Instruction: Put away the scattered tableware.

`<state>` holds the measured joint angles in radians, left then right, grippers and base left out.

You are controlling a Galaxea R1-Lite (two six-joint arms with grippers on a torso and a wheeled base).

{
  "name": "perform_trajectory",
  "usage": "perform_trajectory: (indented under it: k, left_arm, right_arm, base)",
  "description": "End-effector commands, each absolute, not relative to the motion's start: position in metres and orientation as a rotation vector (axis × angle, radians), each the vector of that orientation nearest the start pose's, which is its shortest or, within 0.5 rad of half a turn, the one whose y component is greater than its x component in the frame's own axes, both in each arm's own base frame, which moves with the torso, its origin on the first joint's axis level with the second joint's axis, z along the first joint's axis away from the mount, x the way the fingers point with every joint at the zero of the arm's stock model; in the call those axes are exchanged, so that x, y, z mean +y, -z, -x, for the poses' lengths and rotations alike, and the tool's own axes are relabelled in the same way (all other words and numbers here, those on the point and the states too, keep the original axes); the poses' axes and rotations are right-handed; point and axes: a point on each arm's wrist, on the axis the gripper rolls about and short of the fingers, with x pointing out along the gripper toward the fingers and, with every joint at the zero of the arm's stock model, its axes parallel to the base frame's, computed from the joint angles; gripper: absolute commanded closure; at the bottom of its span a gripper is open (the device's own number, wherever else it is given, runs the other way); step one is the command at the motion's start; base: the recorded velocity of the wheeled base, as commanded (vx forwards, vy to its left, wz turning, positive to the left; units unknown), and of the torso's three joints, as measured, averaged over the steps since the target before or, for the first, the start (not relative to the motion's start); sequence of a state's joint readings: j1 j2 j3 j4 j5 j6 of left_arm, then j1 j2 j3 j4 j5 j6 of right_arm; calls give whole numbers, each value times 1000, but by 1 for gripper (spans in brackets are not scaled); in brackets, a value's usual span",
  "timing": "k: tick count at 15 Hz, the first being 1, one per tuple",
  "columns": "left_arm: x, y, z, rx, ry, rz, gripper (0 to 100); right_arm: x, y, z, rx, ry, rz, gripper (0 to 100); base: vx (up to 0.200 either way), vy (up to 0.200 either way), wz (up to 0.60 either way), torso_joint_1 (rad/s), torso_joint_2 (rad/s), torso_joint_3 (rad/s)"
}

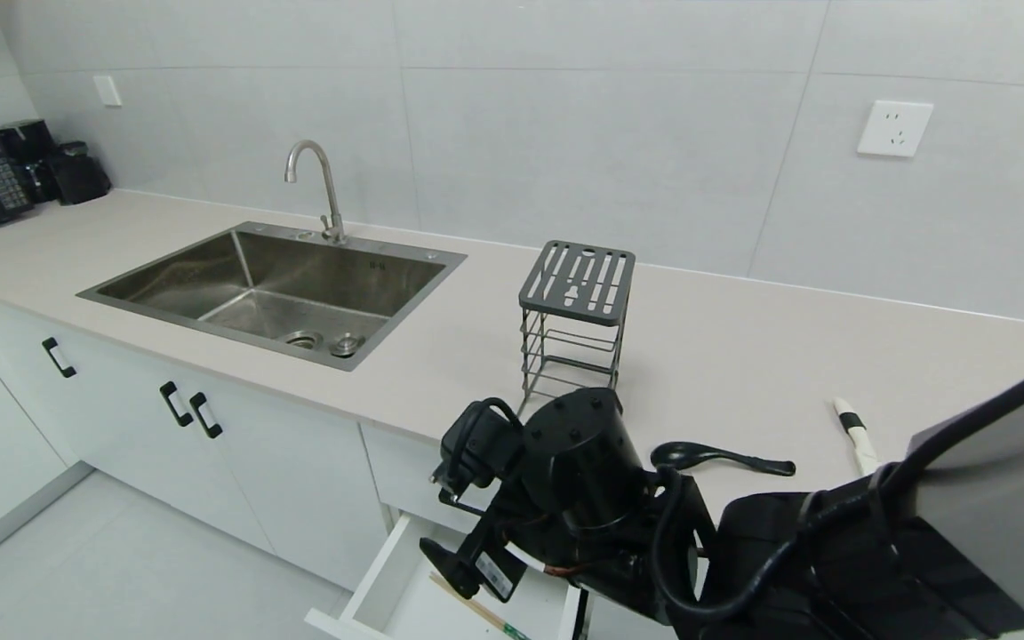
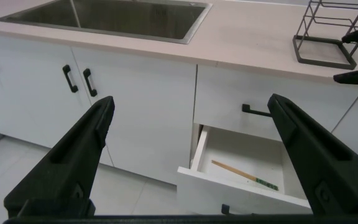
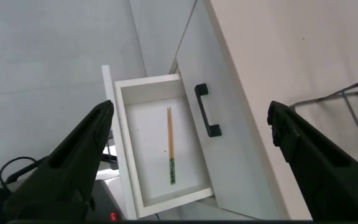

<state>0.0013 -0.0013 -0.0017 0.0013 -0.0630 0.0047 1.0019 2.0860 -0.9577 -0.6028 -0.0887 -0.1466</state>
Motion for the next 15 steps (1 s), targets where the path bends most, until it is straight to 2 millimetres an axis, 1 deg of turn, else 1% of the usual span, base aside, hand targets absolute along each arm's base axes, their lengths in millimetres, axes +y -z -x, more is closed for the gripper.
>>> perform_trajectory:
  k: [1,2,3,5,8,9,11,13,15]
  left_arm:
    - [-1,-76,23,-2,61,-5,0]
    - [-1,-76,23,0,61,-5,0]
    - [-1,-76,23,-2,61,-5,0]
    - [-1,-76,23,0,61,-5,0]
    - [-1,-76,23,0,61,-5,0]
    - [-1,-76,23,0,61,-5,0]
    - [-1,-76,23,0,61,-5,0]
    - [-1,-76,23,0,61,-5,0]
    - [-1,-76,23,0,61,-5,0]
  right_arm:
    - [295,-71,-193,457,-964,396,0]
    - [282,-70,-187,484,-956,397,0]
    - [271,-74,-185,492,-938,381,0]
    - [257,-87,-188,491,-885,266,0]
    - [245,-90,-198,498,-831,225,0]
    - [243,-89,-198,504,-826,230,0]
    - [234,-84,-192,520,-836,265,0]
    - [227,-88,-201,493,-808,258,0]
    - [221,-90,-209,471,-839,211,0]
  base:
    - [0,0,0,0,0,0]
    - [0,0,0,0,0,0]
    - [0,0,0,0,0,0]
    - [0,0,0,0,0,0]
    - [0,0,0,0,0,0]
    - [0,0,0,0,0,0]
    - [0,0,0,0,0,0]
    - [0,0,0,0,0,0]
    - [0,0,0,0,0,0]
